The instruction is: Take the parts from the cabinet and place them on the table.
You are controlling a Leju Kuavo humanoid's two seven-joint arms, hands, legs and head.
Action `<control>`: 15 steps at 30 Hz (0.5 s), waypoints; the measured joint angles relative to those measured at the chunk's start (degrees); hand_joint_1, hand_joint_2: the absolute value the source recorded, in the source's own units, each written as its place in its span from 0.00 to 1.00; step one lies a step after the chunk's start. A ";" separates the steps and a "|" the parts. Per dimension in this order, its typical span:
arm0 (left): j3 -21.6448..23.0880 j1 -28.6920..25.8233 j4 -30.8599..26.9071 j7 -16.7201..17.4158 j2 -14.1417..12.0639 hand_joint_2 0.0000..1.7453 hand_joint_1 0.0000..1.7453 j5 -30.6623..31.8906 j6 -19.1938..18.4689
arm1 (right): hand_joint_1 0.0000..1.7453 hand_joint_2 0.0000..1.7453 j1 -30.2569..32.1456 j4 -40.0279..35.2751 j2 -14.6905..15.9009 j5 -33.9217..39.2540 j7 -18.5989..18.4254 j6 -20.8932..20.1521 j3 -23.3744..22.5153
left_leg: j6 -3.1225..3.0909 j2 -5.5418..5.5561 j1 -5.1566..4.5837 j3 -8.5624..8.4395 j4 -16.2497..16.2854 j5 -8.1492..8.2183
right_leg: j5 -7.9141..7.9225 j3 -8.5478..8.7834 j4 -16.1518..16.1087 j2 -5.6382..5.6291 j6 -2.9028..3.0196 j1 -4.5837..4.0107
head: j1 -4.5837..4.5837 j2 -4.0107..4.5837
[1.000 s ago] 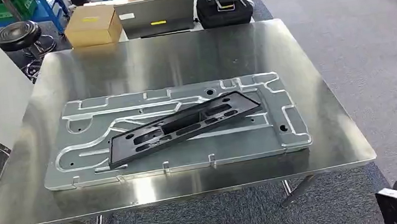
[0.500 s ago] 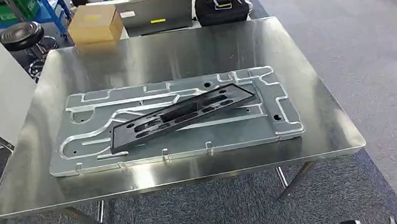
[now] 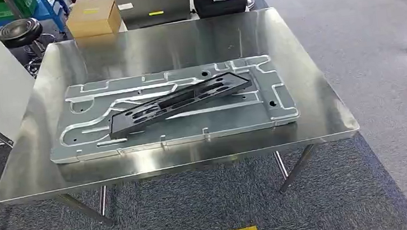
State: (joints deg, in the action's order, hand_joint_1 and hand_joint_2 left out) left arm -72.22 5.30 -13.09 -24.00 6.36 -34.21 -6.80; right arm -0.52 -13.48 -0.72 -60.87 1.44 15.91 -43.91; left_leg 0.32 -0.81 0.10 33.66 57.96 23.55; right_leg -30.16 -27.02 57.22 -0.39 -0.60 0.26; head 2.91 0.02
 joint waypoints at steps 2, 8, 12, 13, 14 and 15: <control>0.00 -0.25 0.00 -0.11 0.00 0.00 0.00 0.00 -0.04 | 0.00 0.00 -0.12 0.52 -0.42 -0.13 0.11 -0.57 0.18 | 0.71 0.17 0.19 0.59 0.47 0.44 | 1.52 -0.95 -0.64 0.37 1.23 0.48 | 0.00 0.00; 0.02 -0.19 0.04 0.00 0.09 0.00 0.00 0.02 -1.88 | 0.00 0.00 -0.57 0.87 -0.83 -0.55 1.73 -0.81 0.35 | 1.03 0.28 0.21 3.58 17.45 11.60 | 5.48 -6.44 -0.20 0.44 1.98 -0.22 | 0.00 0.00; 0.02 0.17 0.04 0.99 -0.44 0.00 0.00 0.00 -2.43 | 0.00 0.00 -1.19 1.05 -1.77 -0.92 3.00 -0.83 0.61 | -0.48 0.20 -0.20 -9.84 0.84 7.74 | 7.81 -9.25 0.44 0.34 1.53 -0.80 | 0.02 0.00; 0.02 0.37 0.02 1.31 -0.64 0.00 0.00 0.00 -2.78 | 0.00 0.00 -1.23 1.09 -2.09 -1.07 3.54 -0.46 0.76 | -0.54 0.19 -0.42 -11.83 -3.24 8.81 | 8.31 -9.59 0.73 0.43 1.26 -0.94 | 0.00 0.00; 0.02 0.40 0.04 1.71 -0.92 0.00 0.00 0.00 -2.93 | 0.00 0.00 -1.27 1.14 -2.40 -1.31 3.94 -0.19 0.85 | -0.70 0.21 -0.46 -10.95 -2.73 8.59 | 8.98 -9.49 0.56 0.61 1.00 -0.90 | -0.02 0.00; -0.02 0.26 0.02 2.12 -1.31 0.00 0.00 0.09 -2.91 | 0.00 0.00 -1.48 1.20 -2.95 -1.88 4.24 -0.04 1.09 | -1.10 0.21 -0.57 -10.68 -2.60 8.26 | 9.60 -9.61 0.42 0.63 0.73 -0.68 | 0.00 0.00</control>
State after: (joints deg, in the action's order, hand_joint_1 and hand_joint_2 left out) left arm -72.24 5.56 -13.07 -21.88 5.05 -34.12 -9.70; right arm -2.00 -12.28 -3.67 -62.75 5.68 15.87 -42.82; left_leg -0.78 -0.60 -0.47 22.98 55.36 31.81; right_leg -20.56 -36.63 57.63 0.24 0.13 -0.42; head 2.91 0.02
